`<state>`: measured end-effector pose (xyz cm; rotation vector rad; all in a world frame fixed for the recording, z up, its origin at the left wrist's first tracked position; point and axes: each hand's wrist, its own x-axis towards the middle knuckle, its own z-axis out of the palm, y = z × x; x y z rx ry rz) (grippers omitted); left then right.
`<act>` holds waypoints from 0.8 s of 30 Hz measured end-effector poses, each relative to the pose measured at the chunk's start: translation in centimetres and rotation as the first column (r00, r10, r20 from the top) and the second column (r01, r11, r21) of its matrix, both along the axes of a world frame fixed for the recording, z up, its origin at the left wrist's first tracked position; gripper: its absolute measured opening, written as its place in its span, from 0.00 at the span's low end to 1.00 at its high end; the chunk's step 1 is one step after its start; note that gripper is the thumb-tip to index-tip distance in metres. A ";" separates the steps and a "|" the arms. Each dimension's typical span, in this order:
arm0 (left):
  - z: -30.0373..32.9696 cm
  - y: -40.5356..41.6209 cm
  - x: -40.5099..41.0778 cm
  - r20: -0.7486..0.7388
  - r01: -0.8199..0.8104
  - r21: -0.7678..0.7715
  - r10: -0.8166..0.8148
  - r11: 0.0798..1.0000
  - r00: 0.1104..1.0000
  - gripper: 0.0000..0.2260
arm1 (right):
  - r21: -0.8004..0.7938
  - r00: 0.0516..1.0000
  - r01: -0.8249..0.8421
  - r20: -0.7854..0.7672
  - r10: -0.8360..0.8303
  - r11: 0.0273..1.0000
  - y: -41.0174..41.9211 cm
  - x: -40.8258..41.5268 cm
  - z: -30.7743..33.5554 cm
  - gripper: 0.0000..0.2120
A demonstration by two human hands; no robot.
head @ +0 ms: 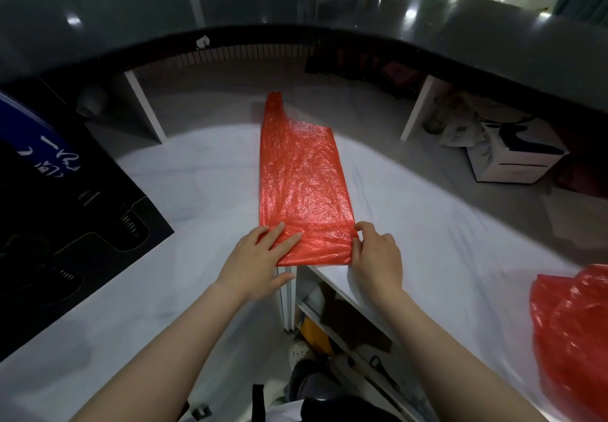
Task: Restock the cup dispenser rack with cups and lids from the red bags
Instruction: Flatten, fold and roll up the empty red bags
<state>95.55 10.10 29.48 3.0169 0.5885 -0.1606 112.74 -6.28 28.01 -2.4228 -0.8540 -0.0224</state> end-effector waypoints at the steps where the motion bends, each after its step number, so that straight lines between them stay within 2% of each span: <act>1: 0.1 0.1 0.0 0.010 0.005 -0.003 -0.005 1.000 1.000 0.33 | -0.003 1.000 0.005 -0.006 -0.005 1.000 0.0 0.1 0.0 0.12; 7: 1.3 0.1 0.1 0.040 -0.010 -0.030 0.011 1.000 0.999 0.31 | -0.039 0.999 0.017 -0.042 -0.019 0.999 -0.1 0.0 0.0 0.11; 9: 1.8 -0.3 0.0 0.102 0.044 0.077 -0.052 0.996 0.993 0.31 | -0.032 1.000 0.005 -0.012 -0.006 0.999 0.0 -0.2 0.3 0.10; 12: 1.4 -1.4 0.3 0.120 0.191 0.242 -0.225 0.951 0.967 0.31 | -0.074 0.998 -0.032 0.048 0.035 0.997 0.1 -0.2 0.6 0.11; 14: 0.7 -1.9 0.4 0.070 0.232 0.193 -0.249 0.953 0.966 0.31 | -0.105 0.998 -0.033 0.053 0.039 0.994 0.2 -0.1 0.6 0.11; 17: -0.9 -1.7 0.0 0.030 0.143 0.080 -0.146 0.986 0.989 0.31 | -0.140 0.999 -0.018 0.047 0.025 0.990 0.1 -0.2 0.7 0.12; 24: -1.6 -1.6 0.0 0.008 0.071 0.019 -0.072 0.997 0.997 0.32 | -0.202 0.994 0.004 0.106 0.018 0.979 0.4 -0.4 0.5 0.12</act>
